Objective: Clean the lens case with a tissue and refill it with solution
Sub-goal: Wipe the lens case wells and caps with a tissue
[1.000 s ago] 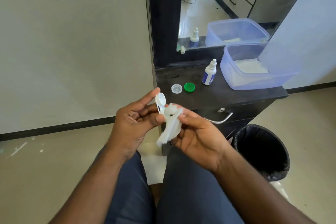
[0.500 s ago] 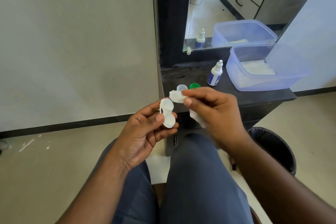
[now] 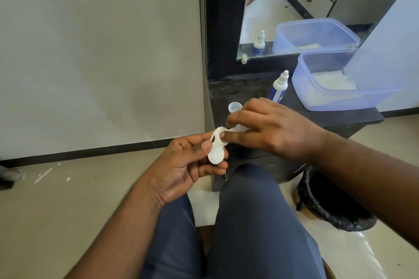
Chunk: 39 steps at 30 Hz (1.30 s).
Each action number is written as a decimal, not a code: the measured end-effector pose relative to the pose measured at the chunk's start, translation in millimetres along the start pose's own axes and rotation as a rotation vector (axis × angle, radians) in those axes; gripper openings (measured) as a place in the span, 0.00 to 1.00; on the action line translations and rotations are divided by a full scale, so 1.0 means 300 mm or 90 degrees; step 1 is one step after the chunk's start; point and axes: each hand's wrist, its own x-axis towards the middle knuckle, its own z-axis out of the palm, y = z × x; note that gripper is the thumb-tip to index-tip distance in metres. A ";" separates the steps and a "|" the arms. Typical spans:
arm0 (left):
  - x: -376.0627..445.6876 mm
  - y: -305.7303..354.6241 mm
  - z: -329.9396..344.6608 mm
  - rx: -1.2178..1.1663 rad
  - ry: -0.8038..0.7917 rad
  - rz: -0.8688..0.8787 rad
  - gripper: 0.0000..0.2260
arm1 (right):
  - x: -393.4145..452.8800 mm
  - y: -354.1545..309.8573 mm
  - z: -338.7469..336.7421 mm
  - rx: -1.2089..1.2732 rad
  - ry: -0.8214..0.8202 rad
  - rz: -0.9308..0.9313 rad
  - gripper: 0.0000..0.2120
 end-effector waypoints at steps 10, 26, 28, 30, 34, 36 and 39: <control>0.001 -0.003 -0.012 0.088 0.004 0.030 0.23 | -0.013 -0.140 0.088 0.173 0.078 0.310 0.12; 0.018 -0.036 0.045 0.110 0.014 0.062 0.23 | -0.070 -0.042 0.031 -0.068 0.082 0.096 0.10; 0.017 -0.039 0.046 0.125 0.024 0.071 0.20 | -0.072 -0.057 0.041 -0.062 0.076 0.122 0.10; 0.014 -0.046 0.052 0.140 0.024 0.076 0.20 | -0.076 -0.085 0.053 -0.023 0.065 0.157 0.10; 0.020 -0.054 0.055 0.172 0.031 0.082 0.22 | -0.069 -0.129 0.080 0.071 0.044 0.247 0.09; 0.020 -0.055 0.052 0.178 0.030 0.079 0.22 | -0.064 -0.134 0.085 0.139 0.061 0.276 0.10; 0.018 -0.054 0.054 0.171 0.029 0.077 0.21 | -0.061 -0.138 0.089 0.216 0.101 0.289 0.10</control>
